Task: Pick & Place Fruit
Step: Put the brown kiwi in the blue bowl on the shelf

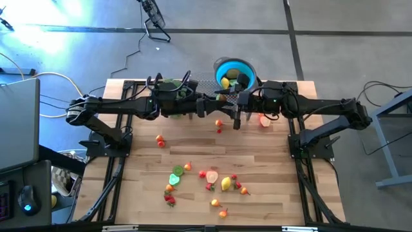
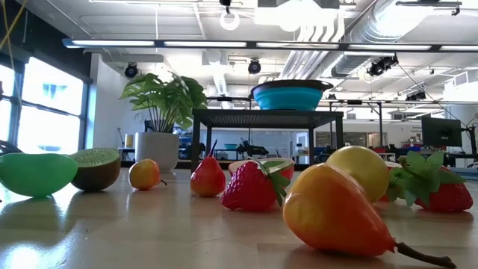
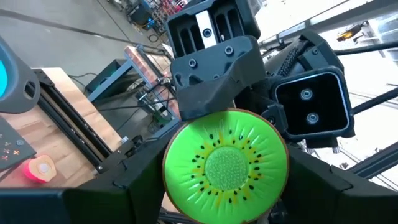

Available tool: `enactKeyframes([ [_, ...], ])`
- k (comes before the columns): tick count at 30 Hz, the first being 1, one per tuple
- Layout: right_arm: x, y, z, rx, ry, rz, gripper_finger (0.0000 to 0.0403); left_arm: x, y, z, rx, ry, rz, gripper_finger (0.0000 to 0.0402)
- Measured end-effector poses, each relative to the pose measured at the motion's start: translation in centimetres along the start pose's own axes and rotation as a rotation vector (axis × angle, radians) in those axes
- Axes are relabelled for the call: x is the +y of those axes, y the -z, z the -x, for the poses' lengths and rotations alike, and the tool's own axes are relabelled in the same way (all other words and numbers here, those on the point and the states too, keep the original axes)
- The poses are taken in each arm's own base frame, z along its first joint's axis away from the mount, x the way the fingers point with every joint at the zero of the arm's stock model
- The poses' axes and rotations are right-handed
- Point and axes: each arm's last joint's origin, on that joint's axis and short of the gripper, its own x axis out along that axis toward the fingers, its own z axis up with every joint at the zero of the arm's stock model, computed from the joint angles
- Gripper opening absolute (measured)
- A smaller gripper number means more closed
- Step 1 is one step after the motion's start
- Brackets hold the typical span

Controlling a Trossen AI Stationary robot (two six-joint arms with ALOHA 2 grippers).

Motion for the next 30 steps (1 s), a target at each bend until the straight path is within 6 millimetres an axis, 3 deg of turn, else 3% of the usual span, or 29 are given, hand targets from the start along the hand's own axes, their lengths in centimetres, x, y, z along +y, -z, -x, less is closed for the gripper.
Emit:
enactKeyframes([
  [18, -0.01, 0.0, 0.0, 0.001, 0.002, -0.002, 0.0219, -0.02, 0.07, 0.0, 0.018, 0.014, -0.191, 0.0261],
  [30, -0.04, 0.07, 0.0, 0.008, 0.009, -0.004, 0.0219, 0.14, -0.02, 0.01, -0.027, -0.04, -0.194, 0.0261],
])
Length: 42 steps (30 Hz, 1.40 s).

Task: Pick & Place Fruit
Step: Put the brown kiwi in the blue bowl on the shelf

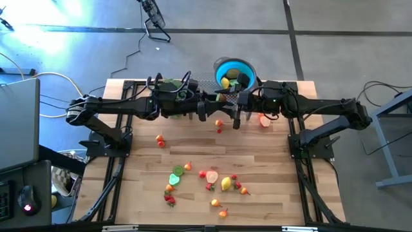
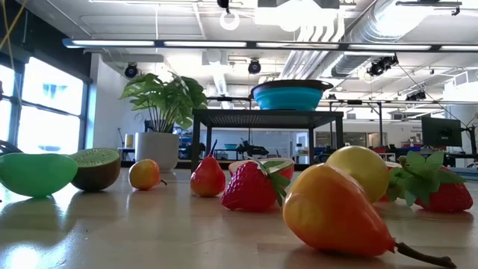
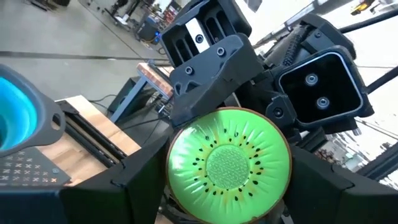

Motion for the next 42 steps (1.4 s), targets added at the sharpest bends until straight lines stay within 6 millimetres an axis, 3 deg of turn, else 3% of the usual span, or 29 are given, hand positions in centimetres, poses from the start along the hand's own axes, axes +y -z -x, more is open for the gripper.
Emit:
enactKeyframes([
  [15, 0.0, 0.0, 0.0, 0.0, -0.003, 0.0, 0.0219, 0.0, -0.1, 0.0, -0.019, -0.01, -0.046, 0.0268],
  [27, -0.2, 0.4, 0.4, 0.074, 0.052, 0.048, 0.0221, 0.2, -0.4, 0.0, -0.1, -0.106, -0.11, 0.0362],
  [42, -4.5, 2.7, 1.5, 0.25, 0.199, -0.046, 0.0221, -0.6, -2.0, 0.3, -0.304, -0.129, -0.298, 0.0365],
])
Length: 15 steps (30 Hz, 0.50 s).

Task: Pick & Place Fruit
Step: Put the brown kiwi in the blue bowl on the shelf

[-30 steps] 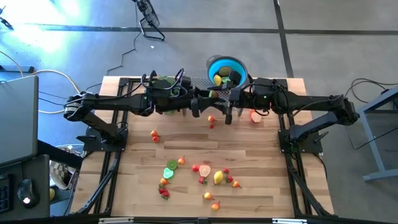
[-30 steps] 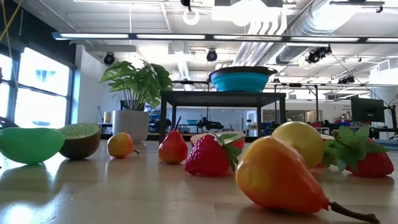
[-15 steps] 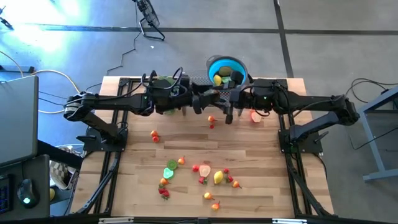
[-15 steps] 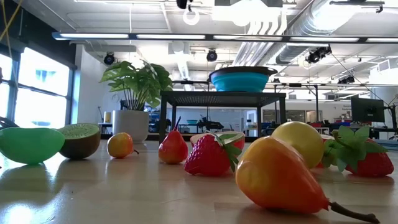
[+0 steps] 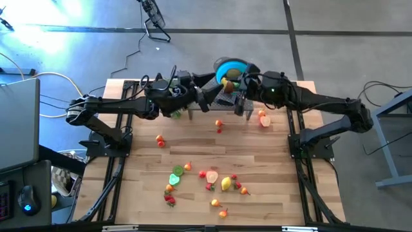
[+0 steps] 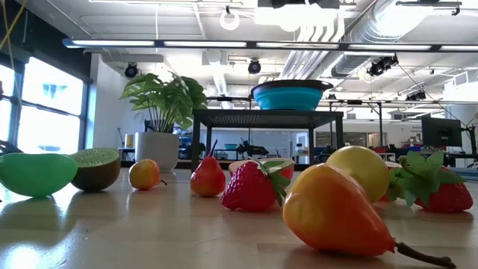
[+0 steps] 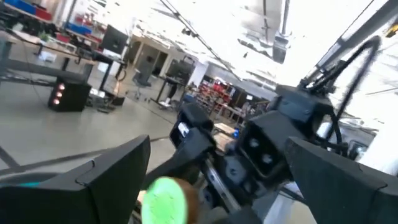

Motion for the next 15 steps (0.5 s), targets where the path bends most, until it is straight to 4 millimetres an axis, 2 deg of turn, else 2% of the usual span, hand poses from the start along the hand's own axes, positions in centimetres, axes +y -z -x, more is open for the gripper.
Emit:
enactKeyframes([
  [11, -4.6, 2.3, -0.8, 0.107, 0.108, -0.106, 0.0221, 0.1, 0.0, 0.0, -0.011, -0.043, -0.005, 0.0365],
  [15, -5.7, 3.4, -1.6, 0.159, 0.145, -0.137, 0.0223, 0.1, 0.0, 0.0, -0.008, -0.043, -0.006, 0.0365],
])
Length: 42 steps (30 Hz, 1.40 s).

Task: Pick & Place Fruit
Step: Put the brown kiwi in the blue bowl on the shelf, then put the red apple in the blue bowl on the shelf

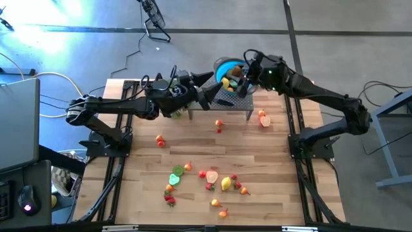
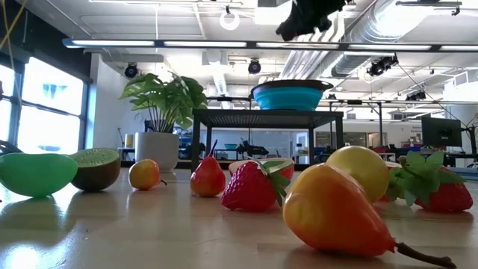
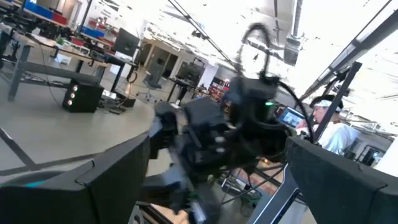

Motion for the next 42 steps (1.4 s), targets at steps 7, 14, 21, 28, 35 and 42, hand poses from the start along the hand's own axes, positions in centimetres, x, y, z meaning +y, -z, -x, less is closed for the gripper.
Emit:
enactKeyframes([
  [7, -1.6, 2.2, -3.3, 0.124, 0.052, -0.068, 0.0221, 0.0, 0.1, 0.0, 0.012, -0.004, 0.017, 0.0365],
  [14, -2.2, 4.7, -6.5, 0.242, 0.066, -0.063, 0.0221, 0.1, 0.4, 0.0, 0.035, -0.013, 0.027, 0.0365],
  [21, -2.9, 6.6, -8.3, 0.331, 0.084, -0.048, 0.0222, 0.2, 0.5, 0.0, 0.052, -0.02, 0.024, 0.0365],
  [28, -3.1, 7.2, -8.9, 0.36, 0.088, -0.056, 0.0223, 0.2, 0.5, 0.0, 0.05, -0.019, 0.025, 0.0365],
  [35, -3.2, 7.2, -8.9, 0.352, 0.088, -0.056, 0.0231, 0.2, 0.5, 0.0, 0.05, -0.019, 0.027, 0.0365],
  [42, -3.1, 7.2, -8.9, 0.35, 0.058, -0.061, 0.028, 0.2, 0.5, 0.0, 0.05, -0.019, 0.027, 0.0365],
])
